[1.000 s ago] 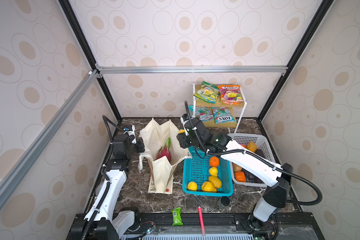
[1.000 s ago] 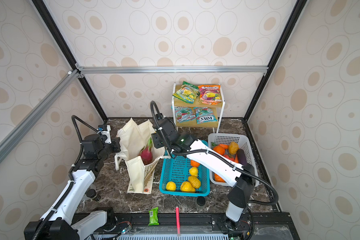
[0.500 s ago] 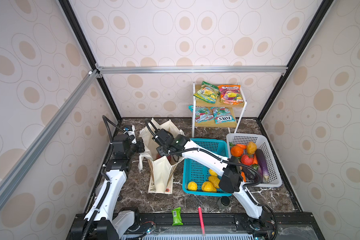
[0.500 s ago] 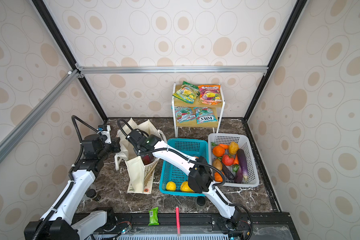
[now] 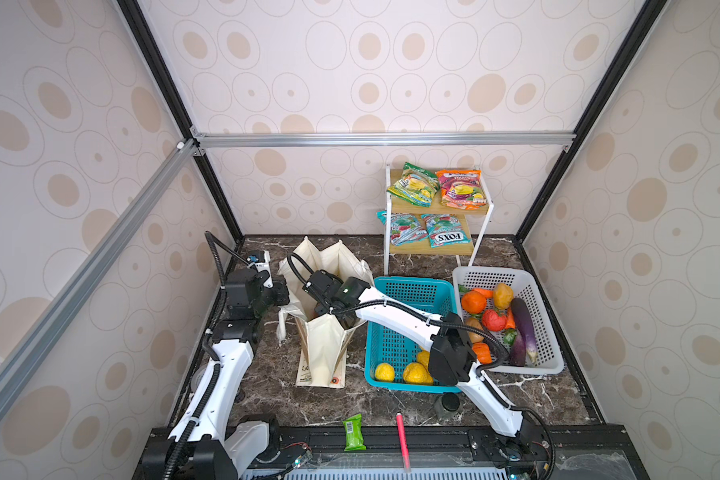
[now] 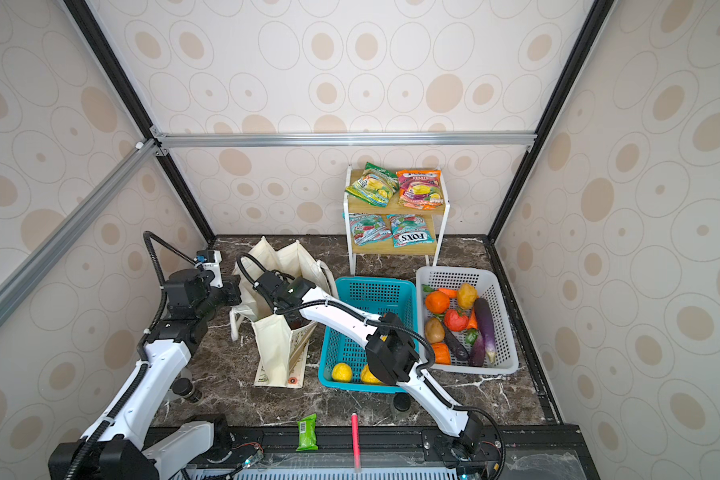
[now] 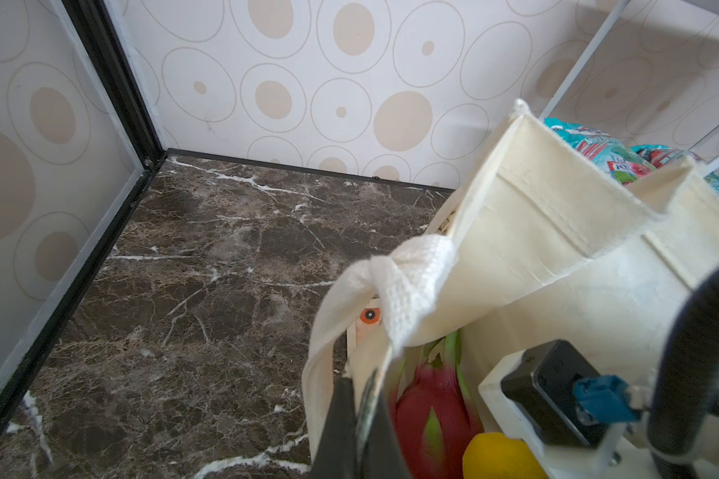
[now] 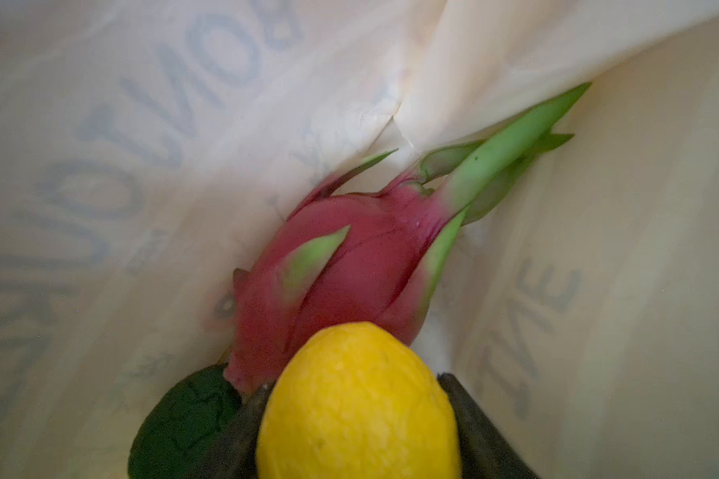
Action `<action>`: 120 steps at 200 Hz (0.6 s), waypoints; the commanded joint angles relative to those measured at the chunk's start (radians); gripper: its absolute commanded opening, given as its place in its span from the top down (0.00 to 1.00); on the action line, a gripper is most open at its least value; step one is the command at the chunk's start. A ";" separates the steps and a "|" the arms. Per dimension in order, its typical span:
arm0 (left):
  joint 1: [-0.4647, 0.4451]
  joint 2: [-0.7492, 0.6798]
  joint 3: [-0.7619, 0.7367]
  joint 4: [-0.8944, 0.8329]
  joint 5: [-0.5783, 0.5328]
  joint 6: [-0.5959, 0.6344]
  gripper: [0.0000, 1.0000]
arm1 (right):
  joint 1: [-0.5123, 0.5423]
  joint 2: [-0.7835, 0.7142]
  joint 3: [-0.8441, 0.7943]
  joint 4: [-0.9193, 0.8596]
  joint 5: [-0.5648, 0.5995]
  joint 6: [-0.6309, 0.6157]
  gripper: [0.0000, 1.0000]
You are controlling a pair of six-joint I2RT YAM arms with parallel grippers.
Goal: Place the food into the grocery bag and tie it
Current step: 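Carry the yellow lemon with the right gripper into the tote bag, then open the right gripper to drop the lemon and raise it out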
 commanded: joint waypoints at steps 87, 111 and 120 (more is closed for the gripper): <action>0.001 -0.013 -0.008 -0.029 0.016 -0.004 1.00 | 0.005 -0.066 -0.028 -0.011 -0.042 0.013 0.03; 0.002 -0.016 -0.009 -0.029 0.016 -0.003 1.00 | 0.006 -0.140 -0.069 0.008 -0.032 0.007 0.02; 0.001 -0.016 -0.010 -0.030 0.015 -0.003 1.00 | 0.008 -0.174 -0.088 0.023 -0.024 0.005 0.02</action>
